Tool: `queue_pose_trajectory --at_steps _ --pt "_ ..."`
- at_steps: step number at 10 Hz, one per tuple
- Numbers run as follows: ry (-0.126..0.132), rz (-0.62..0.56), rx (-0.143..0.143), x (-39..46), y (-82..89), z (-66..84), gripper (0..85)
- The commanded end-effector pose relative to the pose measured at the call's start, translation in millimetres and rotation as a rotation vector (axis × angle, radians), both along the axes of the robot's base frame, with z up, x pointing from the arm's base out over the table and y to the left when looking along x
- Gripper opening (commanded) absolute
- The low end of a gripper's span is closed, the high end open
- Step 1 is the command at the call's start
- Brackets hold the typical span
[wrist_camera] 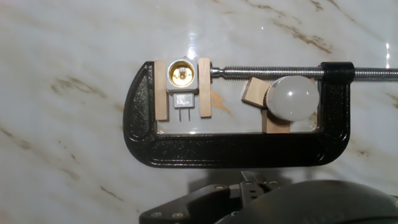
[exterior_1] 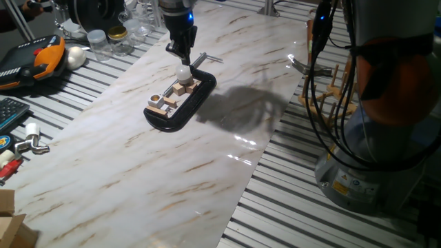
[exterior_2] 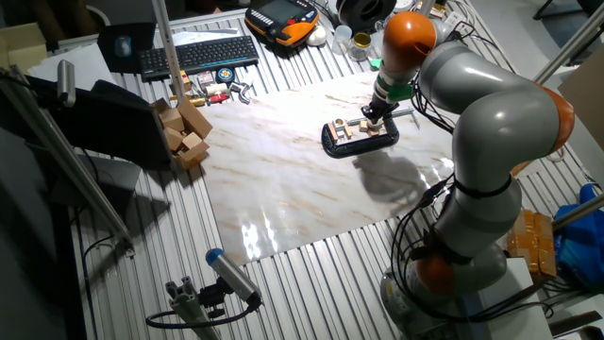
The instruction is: Install the light bulb by rotating it
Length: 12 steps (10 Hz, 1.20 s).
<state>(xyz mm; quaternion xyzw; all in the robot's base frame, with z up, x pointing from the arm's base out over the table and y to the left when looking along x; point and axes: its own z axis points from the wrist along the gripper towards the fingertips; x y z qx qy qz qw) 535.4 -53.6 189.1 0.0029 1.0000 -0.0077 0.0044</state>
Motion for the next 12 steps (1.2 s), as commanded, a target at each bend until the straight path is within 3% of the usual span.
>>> queue_pose_trajectory --at_steps 1,5,8,12 --pt "-0.001 0.0 -0.001 0.6 -0.5 -0.8 0.0" --pt "-0.012 -0.003 -0.004 6.6 -8.5 -11.8 0.0" --pt "-0.031 -0.014 -0.044 7.7 -8.7 -12.0 0.0" --pt "-0.031 -0.033 -0.025 8.4 -10.9 -17.5 0.0"
